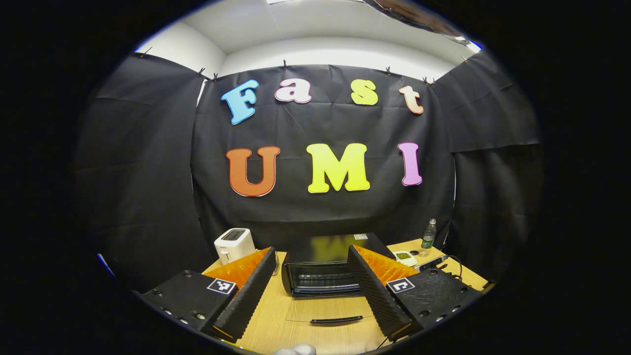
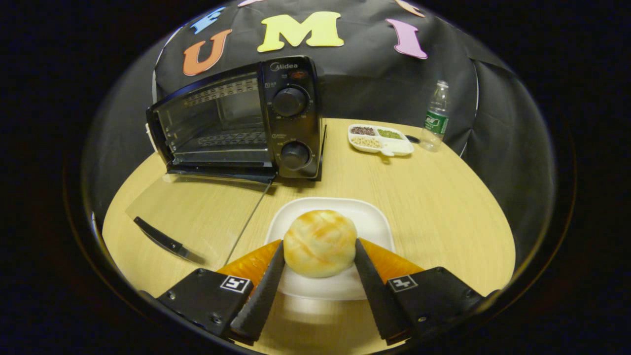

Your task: Open the electric oven with the left hand, put the food in, and close the electric oven.

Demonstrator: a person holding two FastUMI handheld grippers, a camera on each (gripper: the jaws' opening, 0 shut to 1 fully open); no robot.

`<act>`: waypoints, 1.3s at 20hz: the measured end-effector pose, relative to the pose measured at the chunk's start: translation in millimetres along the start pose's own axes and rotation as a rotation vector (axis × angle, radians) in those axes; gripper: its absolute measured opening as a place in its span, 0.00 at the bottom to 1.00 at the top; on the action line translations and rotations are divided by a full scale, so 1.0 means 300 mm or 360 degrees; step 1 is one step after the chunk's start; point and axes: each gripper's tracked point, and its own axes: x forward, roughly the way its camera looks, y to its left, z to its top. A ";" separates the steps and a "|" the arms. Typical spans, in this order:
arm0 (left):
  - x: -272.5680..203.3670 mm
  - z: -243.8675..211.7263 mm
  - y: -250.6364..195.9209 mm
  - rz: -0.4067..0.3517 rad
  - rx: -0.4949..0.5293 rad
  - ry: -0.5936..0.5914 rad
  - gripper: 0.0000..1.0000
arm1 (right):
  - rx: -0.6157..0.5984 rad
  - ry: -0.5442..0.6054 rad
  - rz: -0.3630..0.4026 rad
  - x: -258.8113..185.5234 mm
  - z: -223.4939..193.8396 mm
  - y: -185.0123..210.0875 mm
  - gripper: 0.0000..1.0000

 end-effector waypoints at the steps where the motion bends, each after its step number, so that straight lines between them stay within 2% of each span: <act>1: -0.002 0.002 0.002 -0.0001 0.0004 -0.0004 0.96 | 0.0005 -0.0021 0.0004 -0.017 0.022 0.006 0.82; 3: -0.004 0.009 0.010 -0.0002 0.0003 -0.0010 0.95 | 0.0031 -0.0056 0.0051 -0.050 0.071 0.038 0.85; 4: -0.004 0.006 0.013 -0.0003 -0.0002 -0.0010 0.95 | 0.0057 -0.0071 0.0076 -0.063 0.095 0.058 0.82; 7: -0.010 0.008 0.026 -0.0003 -0.0024 -0.0001 0.95 | 0.0147 -0.0094 0.0165 -0.078 0.140 0.130 0.82; 9: -0.015 0.007 0.034 -0.0004 -0.0020 -0.0001 0.95 | 0.0292 -0.0087 0.0257 -0.076 0.158 0.202 0.82; 10: -0.016 0.009 0.041 -0.0005 -0.0015 -0.0001 0.95 | 0.0381 -0.0076 0.0311 -0.070 0.164 0.241 0.85; 11: -0.019 0.012 0.043 -0.0010 -0.0009 -0.0004 0.95 | 0.0468 -0.0065 0.0353 -0.064 0.172 0.278 0.82; 17: -0.034 -0.015 0.080 -0.0009 0.0022 0.0028 0.95 | 0.0849 -0.0012 0.0569 -0.008 0.218 0.499 0.81; 18: -0.035 -0.018 0.087 -0.0006 0.0026 0.0033 0.95 | 0.0922 -0.0008 0.0594 0.001 0.227 0.529 0.85; 19: -0.038 -0.024 0.095 -0.0006 0.0032 0.0040 0.95 | 0.0985 -0.0003 0.0616 0.016 0.241 0.554 0.81; 24: -0.040 -0.046 0.133 -0.0003 0.0055 0.0068 0.95 | 0.1154 -0.0042 0.0655 0.090 0.314 0.626 0.80; 25: -0.037 -0.049 0.138 -0.0001 0.0054 0.0073 0.95 | 0.1180 -0.0053 0.0660 0.105 0.333 0.633 0.84; 26: -0.036 -0.056 0.139 0.0003 0.0047 0.0082 0.95 | 0.1214 -0.0073 0.0666 0.121 0.357 0.638 0.80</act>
